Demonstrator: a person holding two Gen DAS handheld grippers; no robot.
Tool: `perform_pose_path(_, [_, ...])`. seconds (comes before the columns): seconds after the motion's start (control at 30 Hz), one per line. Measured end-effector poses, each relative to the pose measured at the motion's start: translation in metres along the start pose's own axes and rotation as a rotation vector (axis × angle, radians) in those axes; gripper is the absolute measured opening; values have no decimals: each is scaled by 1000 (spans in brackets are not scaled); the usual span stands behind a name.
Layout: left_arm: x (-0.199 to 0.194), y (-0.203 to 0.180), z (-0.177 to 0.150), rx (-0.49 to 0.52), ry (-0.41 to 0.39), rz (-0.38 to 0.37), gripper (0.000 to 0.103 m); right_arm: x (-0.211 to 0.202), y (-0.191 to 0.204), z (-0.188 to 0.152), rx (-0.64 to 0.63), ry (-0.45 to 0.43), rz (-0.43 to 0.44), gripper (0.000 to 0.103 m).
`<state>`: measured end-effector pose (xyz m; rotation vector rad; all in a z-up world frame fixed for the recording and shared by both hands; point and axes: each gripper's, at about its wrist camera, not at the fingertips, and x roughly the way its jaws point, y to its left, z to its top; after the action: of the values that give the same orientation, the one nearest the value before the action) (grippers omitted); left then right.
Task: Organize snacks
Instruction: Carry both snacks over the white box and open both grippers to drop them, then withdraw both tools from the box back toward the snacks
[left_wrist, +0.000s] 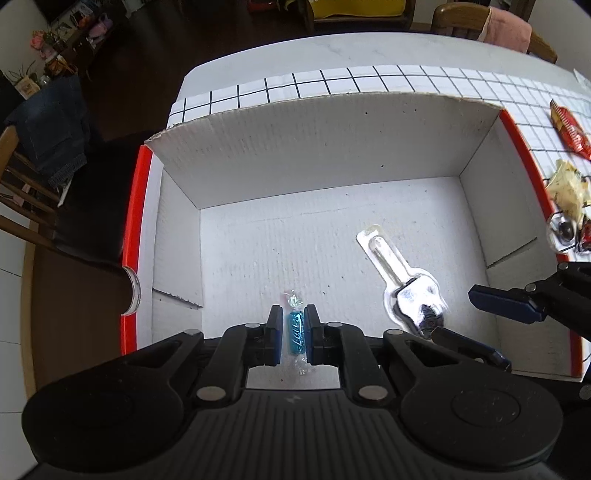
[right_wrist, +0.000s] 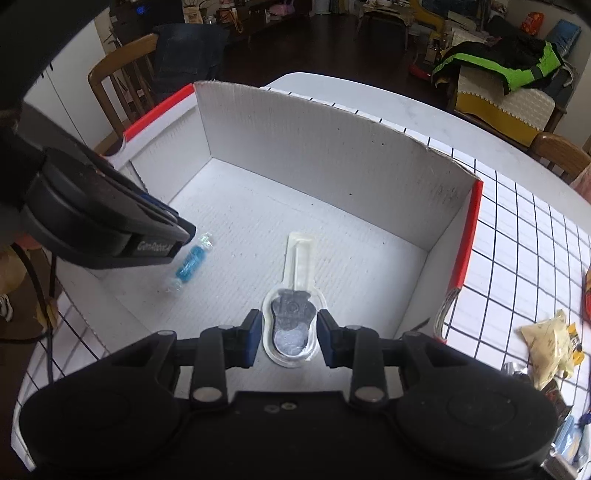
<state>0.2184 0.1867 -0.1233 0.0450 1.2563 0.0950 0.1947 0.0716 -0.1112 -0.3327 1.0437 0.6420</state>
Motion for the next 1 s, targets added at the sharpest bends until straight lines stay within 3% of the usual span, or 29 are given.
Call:
perform_pose_path(0.27, [-15,4,-8,-23,-53,-46,12,-26,-14,-3,74,-52,30,32])
perform_pose_path(0.43, [-40,-1,-14,-26,-138,-53,13,-48,-23,-8,122,-94,45,33])
perform_pose_path(0.77, [-83,-22,-25,-28,-280,-80,33,-94,-40,-25,191,-192,51,36])
perform_pose_path(0.9, [-97,-35,-31,-28,-318,-102,49,-110,-48,-33,206,-223,42,37])
perform_pose_path(1.0, [-109,-48,-38,-7,-358,-112,54,-123,-56,-44,216,-248,29,39])
